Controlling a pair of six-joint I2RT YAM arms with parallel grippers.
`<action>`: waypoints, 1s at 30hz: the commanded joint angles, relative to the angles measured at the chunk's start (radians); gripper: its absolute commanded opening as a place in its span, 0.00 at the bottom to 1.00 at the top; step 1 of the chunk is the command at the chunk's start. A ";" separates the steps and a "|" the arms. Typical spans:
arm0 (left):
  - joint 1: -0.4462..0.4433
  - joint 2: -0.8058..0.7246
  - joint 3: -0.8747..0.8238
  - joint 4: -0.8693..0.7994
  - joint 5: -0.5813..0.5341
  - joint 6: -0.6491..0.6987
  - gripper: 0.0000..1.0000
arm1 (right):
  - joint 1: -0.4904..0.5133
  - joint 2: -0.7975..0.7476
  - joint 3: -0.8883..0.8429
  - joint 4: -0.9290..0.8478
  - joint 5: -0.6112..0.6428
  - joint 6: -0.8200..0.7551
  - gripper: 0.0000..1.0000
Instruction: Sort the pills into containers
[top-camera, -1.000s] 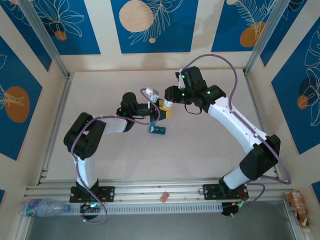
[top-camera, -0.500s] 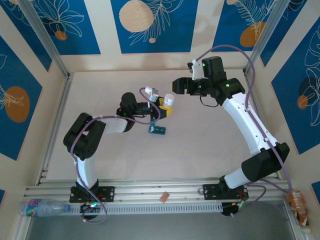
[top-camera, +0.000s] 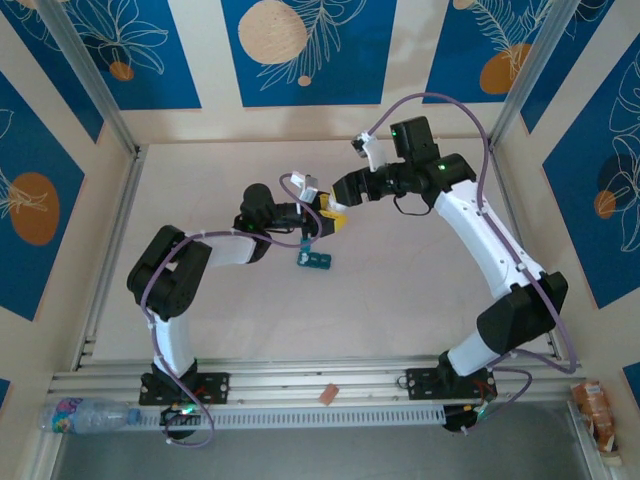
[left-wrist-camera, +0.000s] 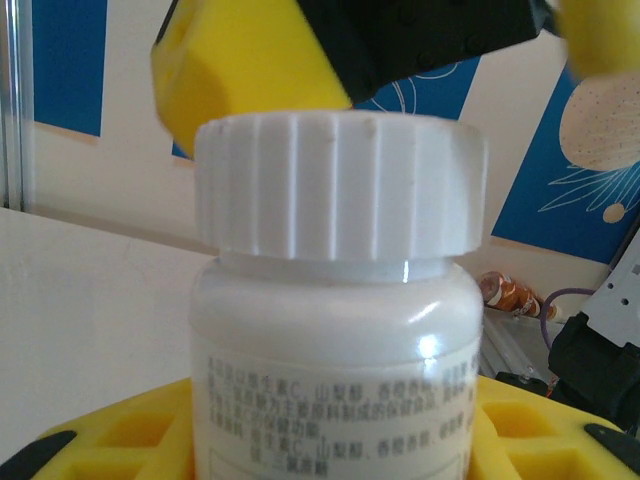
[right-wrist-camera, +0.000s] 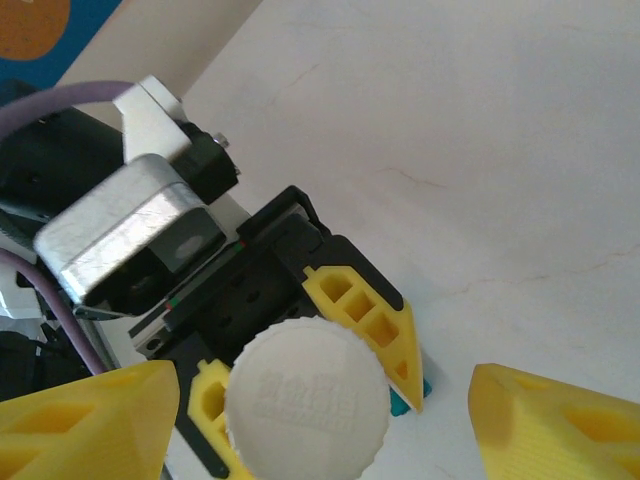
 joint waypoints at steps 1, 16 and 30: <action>-0.011 -0.024 0.032 0.033 0.002 0.022 0.00 | 0.007 0.014 0.026 -0.030 -0.028 -0.028 0.76; -0.014 -0.025 0.034 0.028 0.001 0.025 0.00 | 0.008 0.042 0.025 -0.022 -0.046 -0.004 0.59; -0.014 -0.028 0.031 0.022 -0.006 0.034 0.00 | 0.117 0.017 -0.049 0.002 0.228 0.293 0.28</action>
